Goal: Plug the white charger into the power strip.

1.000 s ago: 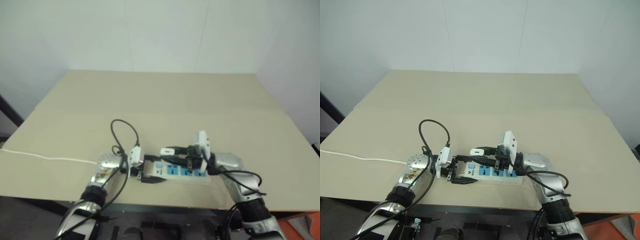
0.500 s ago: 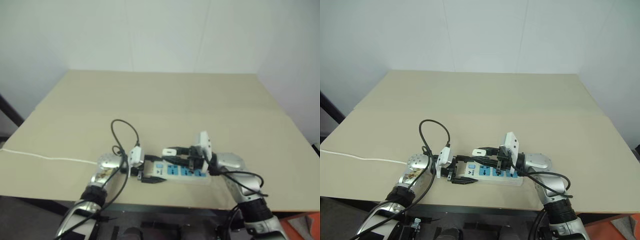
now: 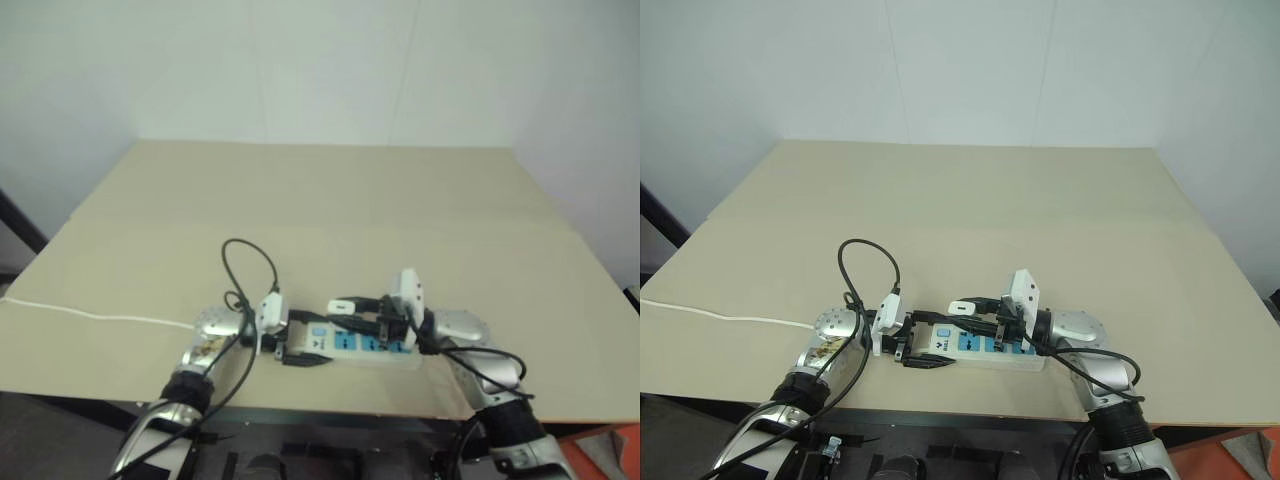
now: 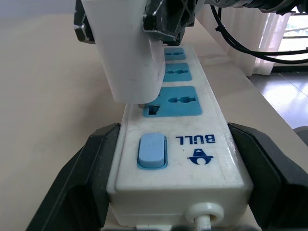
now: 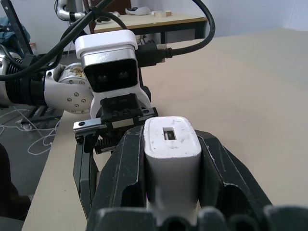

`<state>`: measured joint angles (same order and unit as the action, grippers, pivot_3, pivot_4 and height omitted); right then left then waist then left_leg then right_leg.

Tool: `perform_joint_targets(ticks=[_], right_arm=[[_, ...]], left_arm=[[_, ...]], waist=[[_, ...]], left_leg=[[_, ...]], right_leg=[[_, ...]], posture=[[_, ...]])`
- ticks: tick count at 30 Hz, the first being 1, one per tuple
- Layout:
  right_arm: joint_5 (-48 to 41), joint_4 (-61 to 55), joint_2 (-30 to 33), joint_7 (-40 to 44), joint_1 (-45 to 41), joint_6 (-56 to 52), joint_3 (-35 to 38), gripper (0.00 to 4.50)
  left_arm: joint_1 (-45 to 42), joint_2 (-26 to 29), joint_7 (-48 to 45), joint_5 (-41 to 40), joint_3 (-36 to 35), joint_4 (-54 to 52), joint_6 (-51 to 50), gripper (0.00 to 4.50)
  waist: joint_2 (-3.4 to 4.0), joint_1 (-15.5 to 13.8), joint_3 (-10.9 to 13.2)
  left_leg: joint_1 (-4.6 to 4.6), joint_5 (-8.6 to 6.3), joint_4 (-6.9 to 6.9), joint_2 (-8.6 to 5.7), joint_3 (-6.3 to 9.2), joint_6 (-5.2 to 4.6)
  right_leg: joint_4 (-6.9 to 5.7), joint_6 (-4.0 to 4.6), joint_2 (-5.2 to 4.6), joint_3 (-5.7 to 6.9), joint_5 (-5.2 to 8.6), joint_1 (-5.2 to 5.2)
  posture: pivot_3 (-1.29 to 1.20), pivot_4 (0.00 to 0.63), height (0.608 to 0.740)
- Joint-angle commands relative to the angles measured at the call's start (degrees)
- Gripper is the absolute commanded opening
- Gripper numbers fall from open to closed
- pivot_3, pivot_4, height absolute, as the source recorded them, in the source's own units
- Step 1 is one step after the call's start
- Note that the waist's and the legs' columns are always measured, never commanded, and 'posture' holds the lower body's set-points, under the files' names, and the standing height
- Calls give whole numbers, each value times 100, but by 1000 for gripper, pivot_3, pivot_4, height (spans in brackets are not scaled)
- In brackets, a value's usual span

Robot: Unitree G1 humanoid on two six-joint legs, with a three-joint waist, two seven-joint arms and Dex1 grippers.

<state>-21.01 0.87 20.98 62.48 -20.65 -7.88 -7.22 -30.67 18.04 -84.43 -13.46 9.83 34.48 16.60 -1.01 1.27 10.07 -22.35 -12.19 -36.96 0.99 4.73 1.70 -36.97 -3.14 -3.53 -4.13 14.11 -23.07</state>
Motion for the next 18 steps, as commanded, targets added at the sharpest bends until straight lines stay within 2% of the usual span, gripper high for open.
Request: perform_joint_targets(ticks=[1, 18], right_arm=[[-17, 9, 71, 51, -11, 191, 73, 1122], [26, 170, 92, 197, 17, 440, -14, 1122]], left_arm=[[37, 22, 6, 130, 126, 66, -48, 3270], [6, 11, -1, 133, 137, 102, -33, 3270]], waist=[[0, 0, 0], [0, -3, 0]], left_leg=[[0, 0, 0, 0, 0, 0], [3, 0, 0, 0, 0, 0]], right_leg=[[0, 0, 0, 0, 0, 0], [0, -2, 0, 0, 1, 4]], posture=[[0, 150, 740], [0, 150, 740]])
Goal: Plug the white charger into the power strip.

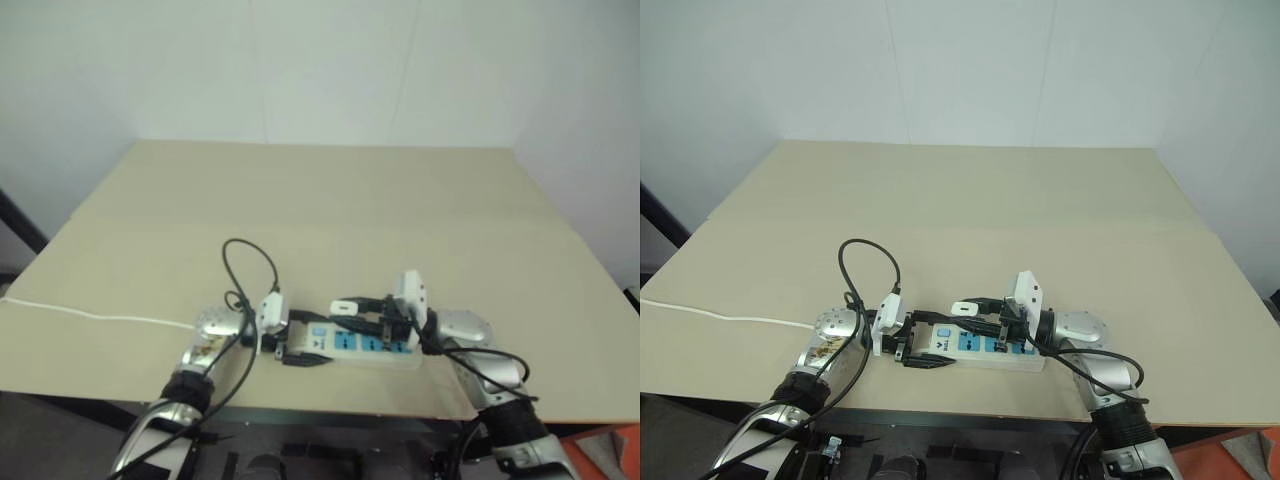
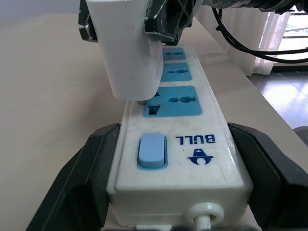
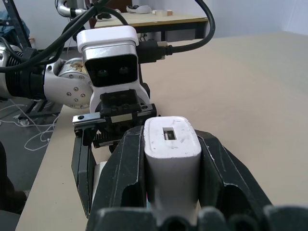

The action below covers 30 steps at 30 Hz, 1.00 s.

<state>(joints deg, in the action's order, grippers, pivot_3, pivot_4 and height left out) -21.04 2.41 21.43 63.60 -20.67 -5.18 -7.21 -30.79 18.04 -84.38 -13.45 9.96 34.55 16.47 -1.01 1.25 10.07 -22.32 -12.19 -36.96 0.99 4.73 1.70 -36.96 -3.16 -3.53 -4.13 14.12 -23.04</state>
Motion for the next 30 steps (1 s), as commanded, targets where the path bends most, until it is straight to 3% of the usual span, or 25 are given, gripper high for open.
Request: perform_joint_targets(ticks=[1, 21, 30], right_arm=[[13, 21, 48, 119, 24, 178, -24, 1122], [108, 336, -61, 199, -43, 520, -142, 1122], [99, 762, 377, 481, 136, 324, -34, 1122]], left_arm=[[24, 13, -6, 132, 126, 85, -23, 3270], [29, 55, 4, 134, 117, 63, -45, 3270], [51, 74, 51, 135, 122, 40, -34, 3270]], waist=[[0, 0, 0], [0, 10, 0], [-1, -39, -3]], left_leg=[[0, 0, 0, 0, 0, 0], [4, 0, 0, 0, 0, 0], [8, 0, 0, -1, 0, 0]], right_leg=[[0, 0, 0, 0, 0, 0], [0, -5, 0, 0, 3, 2], [9, -7, -1, 1, 4, 15]], posture=[[0, 150, 740], [0, 150, 740], [0, 150, 740]])
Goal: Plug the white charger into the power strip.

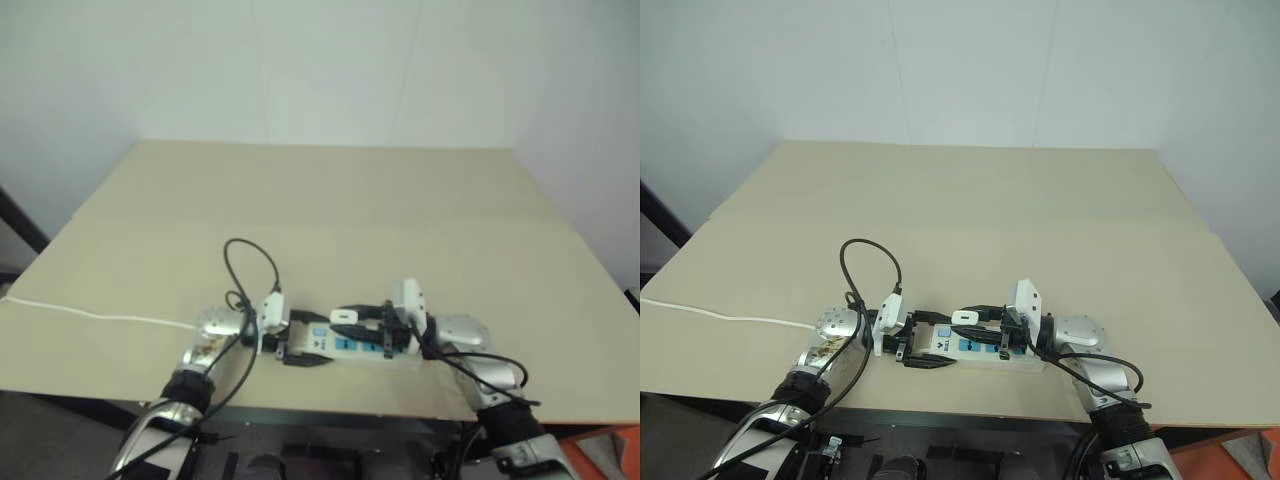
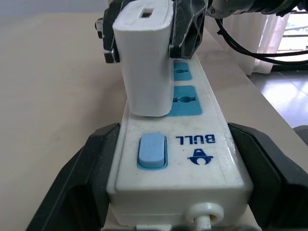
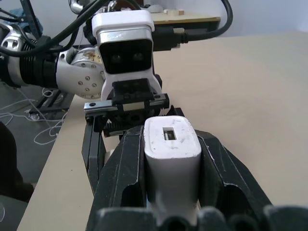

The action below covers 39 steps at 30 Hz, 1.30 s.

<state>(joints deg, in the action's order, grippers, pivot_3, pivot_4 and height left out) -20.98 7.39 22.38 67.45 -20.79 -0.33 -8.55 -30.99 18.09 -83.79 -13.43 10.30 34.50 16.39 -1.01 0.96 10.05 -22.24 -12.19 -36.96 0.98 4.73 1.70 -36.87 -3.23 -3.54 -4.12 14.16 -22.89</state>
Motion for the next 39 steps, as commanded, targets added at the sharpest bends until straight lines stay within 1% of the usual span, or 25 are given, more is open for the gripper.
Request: perform_joint_targets(ticks=[1, 8, 18, 27, 32, 34, 35, 39], right_arm=[[101, 301, 333, 129, 151, -176, 88, 1122], [183, 506, 622, 366, 231, -145, 5, 1122], [311, 735, 891, 511, 318, -109, -107, 1122], [321, 580, 565, 363, 28, -279, -486, 1122], [356, 586, 570, 410, -30, -272, -620, 1122], [354, 525, 621, 445, -65, -389, -680, 1860], [350, 494, 636, 458, -75, -448, -697, 2103], [357, 339, 604, 348, -87, -493, -629, 3424]], left_arm=[[69, 76, 0, 132, 88, 53, -23, 3270], [118, 140, 55, 99, 114, -17, -45, 3270], [152, 210, 120, 74, 119, -68, -71, 3270], [133, 191, 219, 72, 124, -49, -82, 3270], [162, 208, 257, 60, 121, -88, -94, 3270], [189, 214, 265, 55, 122, -110, -96, 3270], [196, 214, 270, 53, 123, -115, -97, 3270], [196, 194, 304, 46, 127, -136, -129, 3270]], waist=[[0, -13, 0], [-1, -23, -1], [-5, -30, -8], [-13, -9, -18], [-14, 16, -33], [-16, 23, -37], [-19, 24, -38], [-31, 37, -49]], left_leg=[[2, 0, 0, 0, 0, 0], [29, -1, 1, 0, 1, 0], [33, -1, 2, 0, 2, 0], [43, -2, 4, 2, 2, 0], [50, -2, 6, 3, 2, 0], [52, -2, 7, 4, 2, 0], [52, -2, 8, 4, 2, 0], [53, -2, 11, 6, 2, 0]], right_leg=[[4, 0, 0, 1, 0, 5], [15, -6, -2, 5, 4, 41], [19, -7, -2, 7, 5, 48], [21, -7, -1, 6, 5, 54], [20, -7, 0, 5, 6, 57], [20, -5, 1, 5, 6, 58], [21, -5, 1, 5, 7, 58], [21, -4, 3, 5, 8, 58]], posture=[[0, 150, 740], [0, 150, 740], [0, 150, 740], [0, 150, 740], [0, 150, 740], [0, 150, 740], [0, 150, 740], [0, 150, 740]])
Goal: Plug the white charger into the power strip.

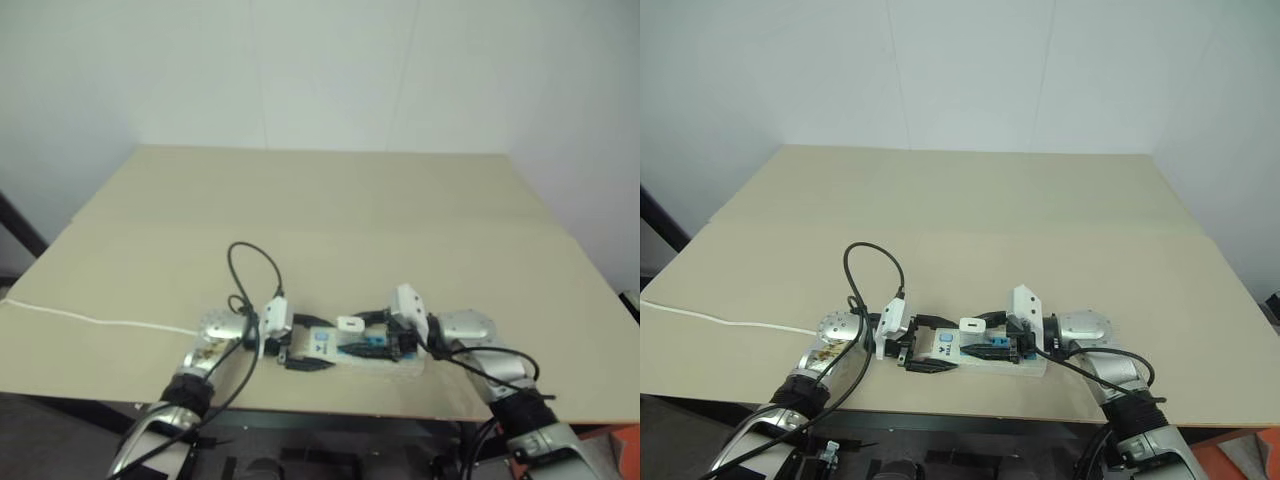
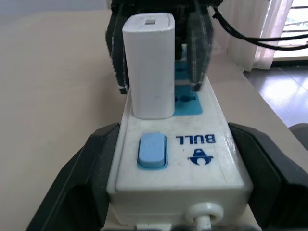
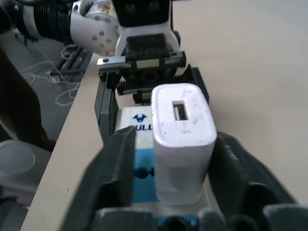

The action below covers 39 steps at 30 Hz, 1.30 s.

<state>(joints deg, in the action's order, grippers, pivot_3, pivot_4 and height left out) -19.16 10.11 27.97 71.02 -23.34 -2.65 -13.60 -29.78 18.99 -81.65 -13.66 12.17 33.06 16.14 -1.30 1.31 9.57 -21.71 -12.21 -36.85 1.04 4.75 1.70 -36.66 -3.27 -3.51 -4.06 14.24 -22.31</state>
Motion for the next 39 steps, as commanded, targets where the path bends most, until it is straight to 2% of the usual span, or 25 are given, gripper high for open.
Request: perform_joint_targets(ticks=[1, 3, 7, 9, 11, 19, 23, 26, 32, 36, 39], right_arm=[[165, 47, 52, 5, 157, -290, -114, 3747], [211, -17, 145, 53, 152, -235, -84, 4476], [184, -92, 250, 156, 64, -252, -14, 4476], [211, -97, 216, 108, 15, -242, -11, 4500], [246, -90, 183, 68, -8, -231, -10, 4500], [229, -297, 274, -25, 28, -141, 242, 4500], [-148, -913, 766, 47, 47, -435, 769, 4500], [-432, -1413, 1302, 226, 241, -675, 1141, 4500], [-875, -1664, 2194, 434, 724, -939, 2036, 4500], [-988, -1511, 2489, 373, 885, -1143, 2448, 4500], [-969, -1474, 2480, 266, 956, -1150, 2543, 4500]], left_arm=[[73, 101, 95, 68, -59, 6, -109, 3270], [55, 90, 141, 63, -78, 9, -119, 3270], [36, 191, 206, 23, -139, -155, -362, 3270], [43, 353, 80, -98, -163, -475, -736, 3984], [68, 462, 85, -269, -255, -822, -1062, 4455], [473, 1089, 219, -1065, -803, -2576, -2131, 4484], [753, 1681, 68, -1571, -1116, -3360, -2849, 4484], [880, 1896, 314, -1763, -1458, -3595, -3039, 4484], [1224, 2554, 518, -1906, -2099, -3851, -3370, 4484], [1496, 2905, 719, -1934, -2425, -4015, -3585, 4484], [1665, 3012, 805, -1962, -2533, -4160, -3700, 4484]], waist=[[-2, 7, -2], [-3, 7, -2], [-3, 8, -2], [-4, 32, -1], [-3, 82, 0], [-9, 114, 7], [-6, 102, 37], [4, 87, 68], [-4, 123, 110], [-2, 125, 128], [-4, 121, 132]], left_leg=[[0, 0, 0, 0, 0, 0], [0, 0, 0, 0, 0, 0], [-2, 0, 0, -1, 0, 0], [-2, 0, 0, 0, 0, 0], [-4, 0, 2, 2, 0, 0], [-9, 0, 6, 6, 0, 0], [-34, 0, 6, 4, 0, 1], [-73, 1, 5, 4, -1, 0], [-72, 0, 7, 5, -5, 0], [-67, 0, 7, 8, -8, 0], [-70, 0, 7, 8, -9, 0]], right_leg=[[0, 0, 0, 0, 0, 0], [1, 0, 0, 0, 0, 0], [2, 0, 0, -1, 0, -1], [1, 0, 0, 0, 0, -2], [-3, 1, 3, -1, 1, -8], [-2, 4, 2, 0, 3, -14], [-5, 4, 0, -1, 2, -39], [-14, 7, 0, -4, 0, -86], [-11, 7, -1, -5, 2, -86], [-13, 9, 2, -7, 2, -87], [-10, 10, 1, -7, 4, -86]], posture=[[0, 150, 740], [0, 150, 740], [0, 150, 740], [0, 150, 740], [0, 150, 740], [0, 150, 740], [0, 150, 740], [0, 150, 740], [0, 150, 740], [0, 150, 740], [0, 150, 740]])
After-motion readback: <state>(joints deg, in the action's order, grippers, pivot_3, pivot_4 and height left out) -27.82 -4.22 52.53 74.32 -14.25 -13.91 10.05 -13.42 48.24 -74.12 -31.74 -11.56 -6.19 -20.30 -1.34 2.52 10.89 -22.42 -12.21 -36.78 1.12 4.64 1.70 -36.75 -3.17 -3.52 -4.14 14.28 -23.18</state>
